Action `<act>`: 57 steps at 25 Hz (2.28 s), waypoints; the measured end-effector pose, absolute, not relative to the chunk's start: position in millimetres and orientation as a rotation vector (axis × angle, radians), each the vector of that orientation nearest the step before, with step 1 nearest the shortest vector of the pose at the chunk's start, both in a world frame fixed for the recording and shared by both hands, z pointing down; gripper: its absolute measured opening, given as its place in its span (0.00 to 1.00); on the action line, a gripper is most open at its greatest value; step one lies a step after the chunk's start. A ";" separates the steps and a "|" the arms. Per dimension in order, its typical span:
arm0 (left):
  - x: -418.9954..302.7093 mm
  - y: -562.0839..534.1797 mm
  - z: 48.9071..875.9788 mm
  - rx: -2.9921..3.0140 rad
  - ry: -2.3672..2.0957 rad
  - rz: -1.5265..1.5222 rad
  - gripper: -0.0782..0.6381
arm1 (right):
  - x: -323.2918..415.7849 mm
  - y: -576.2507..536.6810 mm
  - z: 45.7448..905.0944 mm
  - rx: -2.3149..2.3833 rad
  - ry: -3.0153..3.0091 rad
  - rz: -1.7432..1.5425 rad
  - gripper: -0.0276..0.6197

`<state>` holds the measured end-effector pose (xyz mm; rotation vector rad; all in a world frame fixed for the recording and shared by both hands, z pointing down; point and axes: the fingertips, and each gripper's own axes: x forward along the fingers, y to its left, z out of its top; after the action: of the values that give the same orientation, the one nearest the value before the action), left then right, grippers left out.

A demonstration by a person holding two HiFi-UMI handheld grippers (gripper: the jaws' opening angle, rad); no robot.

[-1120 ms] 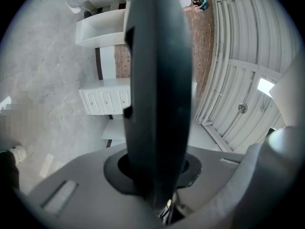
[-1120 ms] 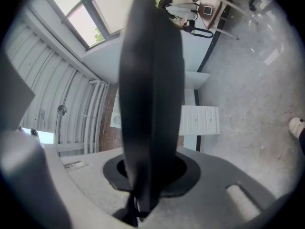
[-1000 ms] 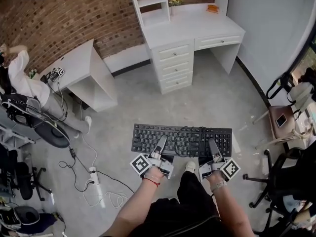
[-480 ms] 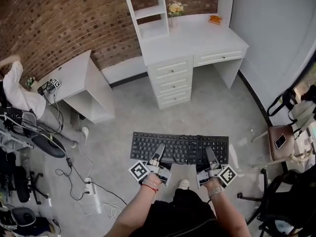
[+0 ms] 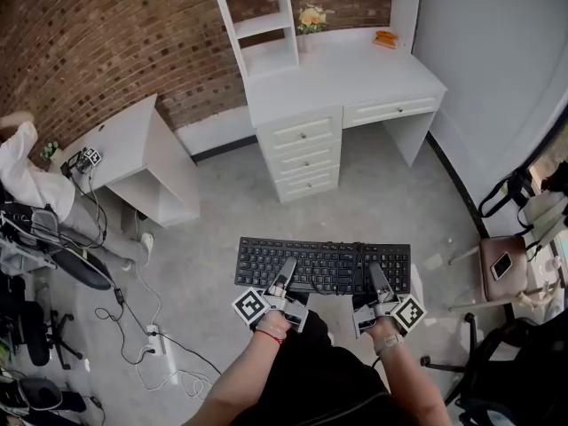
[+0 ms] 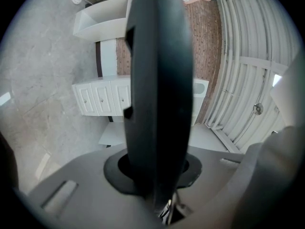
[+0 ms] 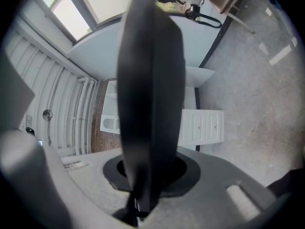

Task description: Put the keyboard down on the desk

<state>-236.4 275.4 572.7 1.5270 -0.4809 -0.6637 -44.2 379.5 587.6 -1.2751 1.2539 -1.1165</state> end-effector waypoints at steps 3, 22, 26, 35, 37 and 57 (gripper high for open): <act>-225.1 265.6 574.7 1.525 -0.477 -0.650 0.22 | -34.9 371.1 588.1 -1.269 1.241 -1.111 0.14; -123.4 110.2 570.8 1.517 -0.432 -0.640 0.21 | 63.9 221.5 582.9 -1.307 1.231 -1.091 0.14; -109.2 77.3 574.1 1.509 -0.444 -0.635 0.22 | 79.1 187.7 584.8 -1.314 1.227 -1.107 0.14; -82.7 6.9 581.3 1.481 -0.458 -0.630 0.21 | 105.8 116.6 592.2 -1.327 1.222 -1.133 0.14; -75.7 -8.4 582.7 1.479 -0.455 -0.628 0.22 | 112.3 101.4 592.8 -1.327 1.222 -1.133 0.14; -13.9 -101.9 587.6 1.492 -0.449 -0.606 0.22 | 171.9 9.4 602.2 -1.299 1.219 -1.123 0.14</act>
<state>-13.9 -101.9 587.6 1.4924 -0.4494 -0.6055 171.9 9.4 602.2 -1.2986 1.2187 -1.1228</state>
